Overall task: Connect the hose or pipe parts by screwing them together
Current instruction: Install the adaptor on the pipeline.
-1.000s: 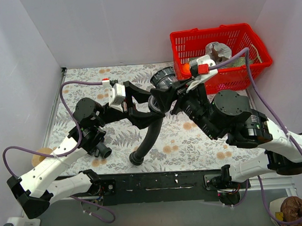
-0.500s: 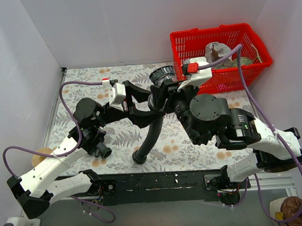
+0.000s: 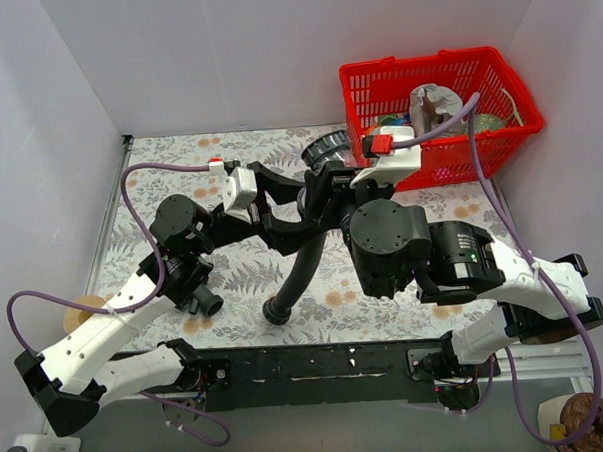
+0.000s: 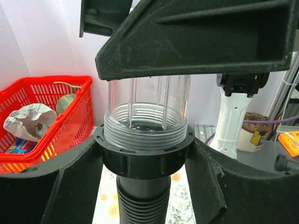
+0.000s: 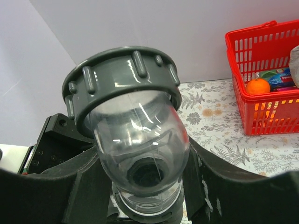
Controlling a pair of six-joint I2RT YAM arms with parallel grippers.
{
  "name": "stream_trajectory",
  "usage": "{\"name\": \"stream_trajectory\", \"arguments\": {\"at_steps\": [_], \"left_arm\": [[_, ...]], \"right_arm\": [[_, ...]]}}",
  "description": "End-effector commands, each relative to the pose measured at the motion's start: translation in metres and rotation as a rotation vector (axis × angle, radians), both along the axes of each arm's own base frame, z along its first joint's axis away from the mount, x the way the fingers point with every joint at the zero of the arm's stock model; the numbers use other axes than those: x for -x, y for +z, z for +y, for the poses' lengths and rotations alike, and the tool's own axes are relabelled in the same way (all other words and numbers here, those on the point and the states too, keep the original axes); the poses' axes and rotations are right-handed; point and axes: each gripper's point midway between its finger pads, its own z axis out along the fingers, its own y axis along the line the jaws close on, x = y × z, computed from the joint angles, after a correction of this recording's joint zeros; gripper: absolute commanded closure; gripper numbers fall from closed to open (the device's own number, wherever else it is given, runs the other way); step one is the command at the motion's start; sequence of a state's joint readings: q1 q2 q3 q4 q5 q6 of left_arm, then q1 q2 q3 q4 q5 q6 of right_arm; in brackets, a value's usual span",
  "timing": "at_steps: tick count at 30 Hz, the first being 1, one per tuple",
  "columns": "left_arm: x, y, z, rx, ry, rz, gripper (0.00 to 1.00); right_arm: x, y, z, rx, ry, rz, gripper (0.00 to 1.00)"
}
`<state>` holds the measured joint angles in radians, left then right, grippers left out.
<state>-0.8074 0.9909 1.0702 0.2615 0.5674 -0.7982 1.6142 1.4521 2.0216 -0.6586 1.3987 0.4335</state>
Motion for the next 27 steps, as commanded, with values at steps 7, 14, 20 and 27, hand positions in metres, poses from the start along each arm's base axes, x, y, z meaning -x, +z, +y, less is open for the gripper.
{"name": "stream_trajectory", "arguments": {"at_steps": [7,14,20,27], "left_arm": [[-0.019,0.138,0.081,0.492,0.366,-0.227,1.00],[-0.028,0.132,0.084,0.491,0.412,-0.192,1.00],[-0.035,0.121,0.082,0.470,0.429,-0.153,1.00],[-0.034,0.118,0.079,0.456,0.414,-0.144,1.00]], "right_arm": [[0.030,-0.044,0.077,0.167,0.160,-0.051,0.97],[0.031,-0.025,0.068,0.072,0.202,-0.075,0.42],[0.031,-0.014,0.061,0.038,0.229,-0.079,0.12],[0.033,-0.001,0.057,0.033,0.265,-0.100,0.07]]}}
